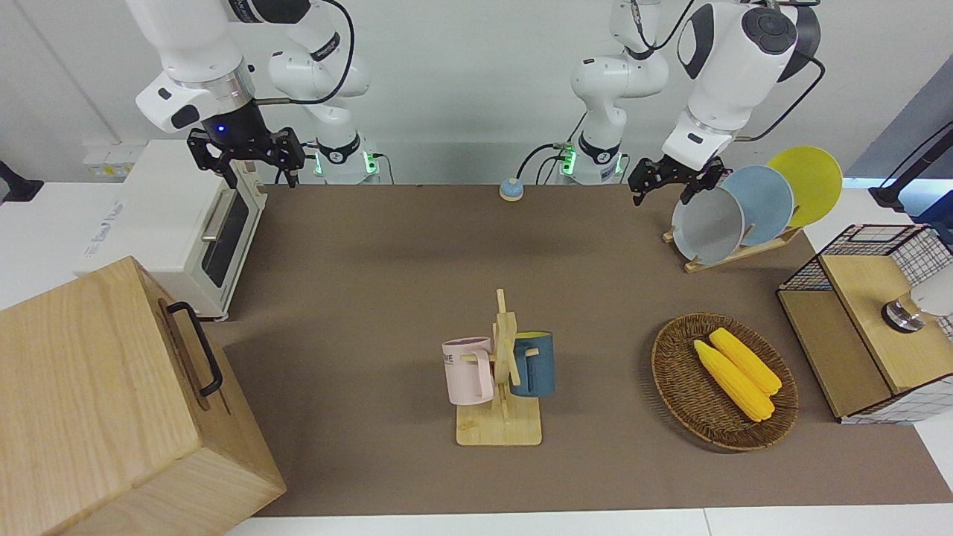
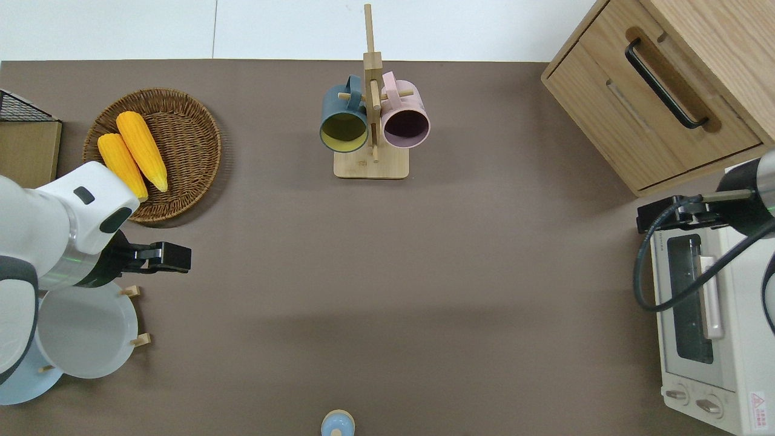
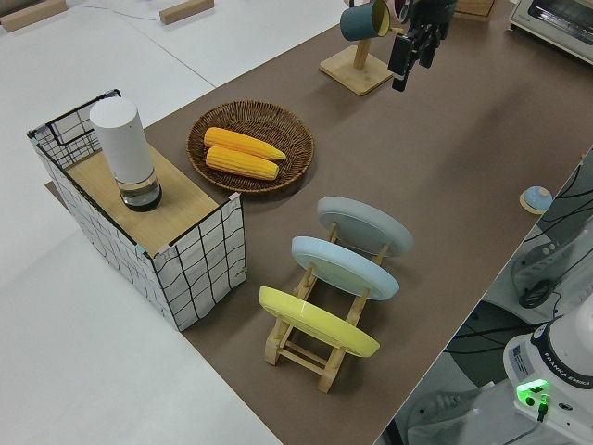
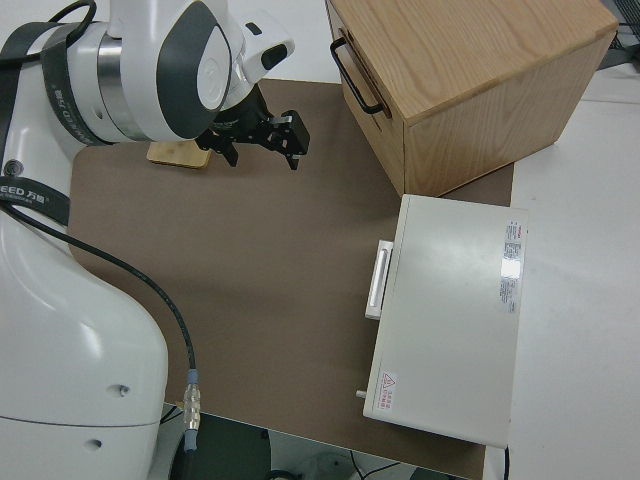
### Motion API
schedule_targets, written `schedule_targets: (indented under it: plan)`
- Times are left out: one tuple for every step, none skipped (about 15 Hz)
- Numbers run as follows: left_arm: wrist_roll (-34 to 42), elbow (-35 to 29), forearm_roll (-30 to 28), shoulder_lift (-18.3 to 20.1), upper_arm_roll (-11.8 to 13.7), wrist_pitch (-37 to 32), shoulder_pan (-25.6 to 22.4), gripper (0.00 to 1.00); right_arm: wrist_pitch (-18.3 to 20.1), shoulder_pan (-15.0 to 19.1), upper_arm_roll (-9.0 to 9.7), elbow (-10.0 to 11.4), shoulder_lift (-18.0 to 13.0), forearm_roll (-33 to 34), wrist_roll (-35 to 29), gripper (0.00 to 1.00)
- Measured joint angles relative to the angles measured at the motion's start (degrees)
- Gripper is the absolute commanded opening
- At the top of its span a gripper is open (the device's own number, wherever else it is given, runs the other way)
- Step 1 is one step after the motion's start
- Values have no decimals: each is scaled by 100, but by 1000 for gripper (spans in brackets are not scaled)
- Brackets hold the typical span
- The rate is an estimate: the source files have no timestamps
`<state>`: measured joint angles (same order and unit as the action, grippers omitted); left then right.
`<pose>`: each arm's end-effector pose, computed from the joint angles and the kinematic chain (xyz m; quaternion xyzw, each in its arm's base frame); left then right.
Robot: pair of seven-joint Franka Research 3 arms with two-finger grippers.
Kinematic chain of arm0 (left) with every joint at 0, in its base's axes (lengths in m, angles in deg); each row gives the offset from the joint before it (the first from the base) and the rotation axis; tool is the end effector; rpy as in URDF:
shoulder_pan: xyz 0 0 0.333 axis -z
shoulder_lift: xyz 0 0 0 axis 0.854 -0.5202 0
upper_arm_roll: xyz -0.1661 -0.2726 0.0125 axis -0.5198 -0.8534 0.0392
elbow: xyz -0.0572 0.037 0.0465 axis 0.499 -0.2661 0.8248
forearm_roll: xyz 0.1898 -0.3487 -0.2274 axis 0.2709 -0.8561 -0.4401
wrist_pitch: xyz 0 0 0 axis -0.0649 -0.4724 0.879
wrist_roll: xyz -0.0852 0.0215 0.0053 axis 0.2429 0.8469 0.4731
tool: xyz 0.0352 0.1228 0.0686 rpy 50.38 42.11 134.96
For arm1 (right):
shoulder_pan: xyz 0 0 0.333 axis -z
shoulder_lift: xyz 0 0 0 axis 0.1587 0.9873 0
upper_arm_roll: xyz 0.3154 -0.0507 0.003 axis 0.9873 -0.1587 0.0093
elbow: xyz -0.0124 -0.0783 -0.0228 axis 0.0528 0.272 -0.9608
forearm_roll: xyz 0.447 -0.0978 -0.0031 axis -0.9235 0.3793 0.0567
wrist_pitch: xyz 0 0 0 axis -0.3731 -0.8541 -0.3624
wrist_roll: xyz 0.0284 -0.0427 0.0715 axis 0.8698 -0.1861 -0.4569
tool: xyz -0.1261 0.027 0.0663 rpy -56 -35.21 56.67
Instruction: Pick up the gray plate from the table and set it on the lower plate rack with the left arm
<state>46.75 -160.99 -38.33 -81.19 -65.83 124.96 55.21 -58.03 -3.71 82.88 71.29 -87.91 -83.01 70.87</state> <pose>0.5750 -0.0789 0.5159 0.9991 0.0041 -0.0396 0.0134 0.6157 0.0328 0.6106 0.9997 0.0057 -0.0225 0.0119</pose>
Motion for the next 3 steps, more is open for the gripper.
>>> schedule_targets:
  plan:
    - [4, 0, 0, 2, -1, 1, 0, 1000, 0, 0, 0, 0, 0, 0, 0, 983]
    - [9, 0, 4, 3, -3, 1, 1, 1000, 0, 0, 0, 0, 0, 0, 0, 983]
    - [13, 0, 5, 4, -6, 1, 2, 1000, 0, 0, 0, 0, 0, 0, 0, 983]
